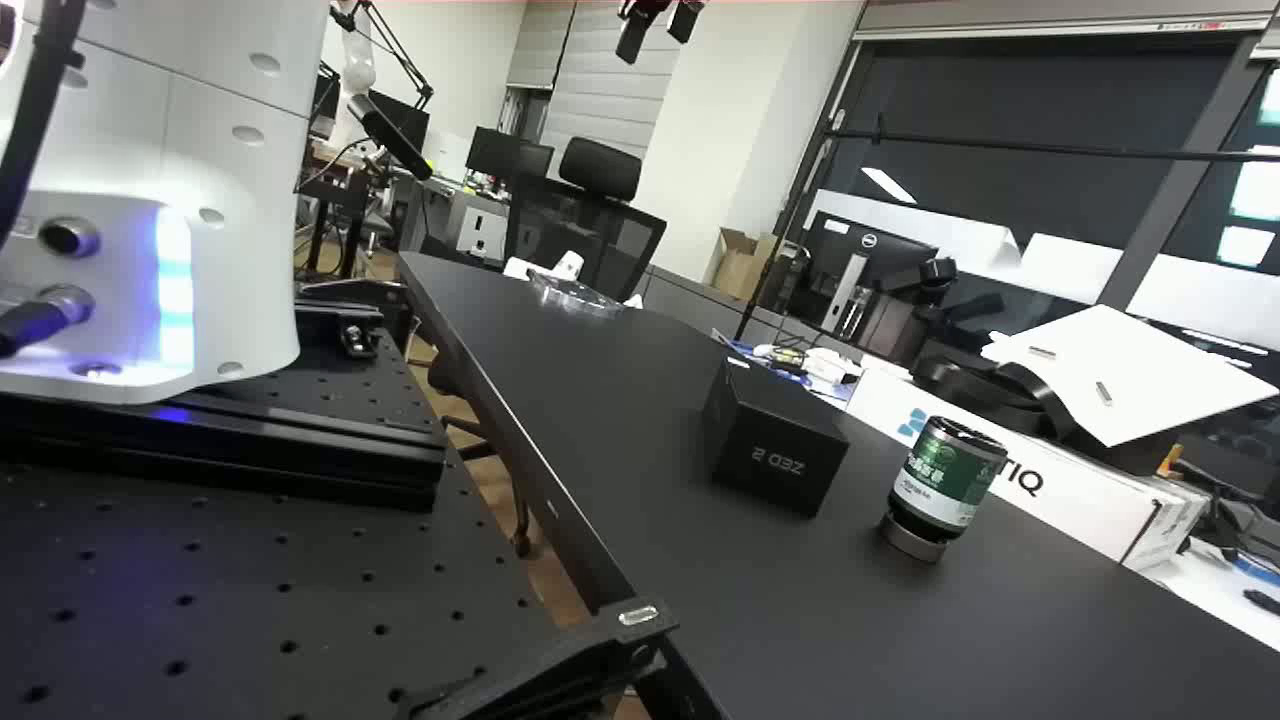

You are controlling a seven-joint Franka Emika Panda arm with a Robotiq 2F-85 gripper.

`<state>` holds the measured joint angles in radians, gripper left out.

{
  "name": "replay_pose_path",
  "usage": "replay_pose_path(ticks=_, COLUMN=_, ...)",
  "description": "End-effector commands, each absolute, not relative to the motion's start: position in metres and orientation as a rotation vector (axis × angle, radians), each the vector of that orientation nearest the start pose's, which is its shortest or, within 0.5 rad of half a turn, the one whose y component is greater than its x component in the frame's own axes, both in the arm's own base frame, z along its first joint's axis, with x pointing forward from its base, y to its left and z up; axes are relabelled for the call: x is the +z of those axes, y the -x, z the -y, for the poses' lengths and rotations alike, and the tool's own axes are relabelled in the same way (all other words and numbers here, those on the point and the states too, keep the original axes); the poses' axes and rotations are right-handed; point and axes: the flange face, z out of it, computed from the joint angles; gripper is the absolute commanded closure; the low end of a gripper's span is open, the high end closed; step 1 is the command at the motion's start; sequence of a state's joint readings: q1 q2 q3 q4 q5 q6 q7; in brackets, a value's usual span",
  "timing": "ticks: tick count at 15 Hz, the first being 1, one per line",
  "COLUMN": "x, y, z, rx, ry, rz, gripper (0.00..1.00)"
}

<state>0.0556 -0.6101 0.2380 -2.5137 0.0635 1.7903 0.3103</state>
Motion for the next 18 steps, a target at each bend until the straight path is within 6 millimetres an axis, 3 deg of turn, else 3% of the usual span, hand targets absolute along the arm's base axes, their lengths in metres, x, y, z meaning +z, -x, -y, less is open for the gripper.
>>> replay_pose_path(ticks=1, x=0.469, y=-0.337, z=-0.111, rx=0.164, ry=3.241, rz=-0.137, gripper=0.00)
replay_pose_path(ticks=11, x=0.470, y=-0.341, z=-0.106, rx=0.127, ry=3.252, rz=-0.171, gripper=0.00)
replay_pose_path(ticks=15, x=0.472, y=-0.372, z=-0.058, rx=0.047, ry=3.252, rz=-0.275, gripper=0.00)
replay_pose_path(ticks=18, x=0.472, y=-0.403, z=0.000, rx=-0.071, ry=3.218, rz=-0.435, gripper=0.00)
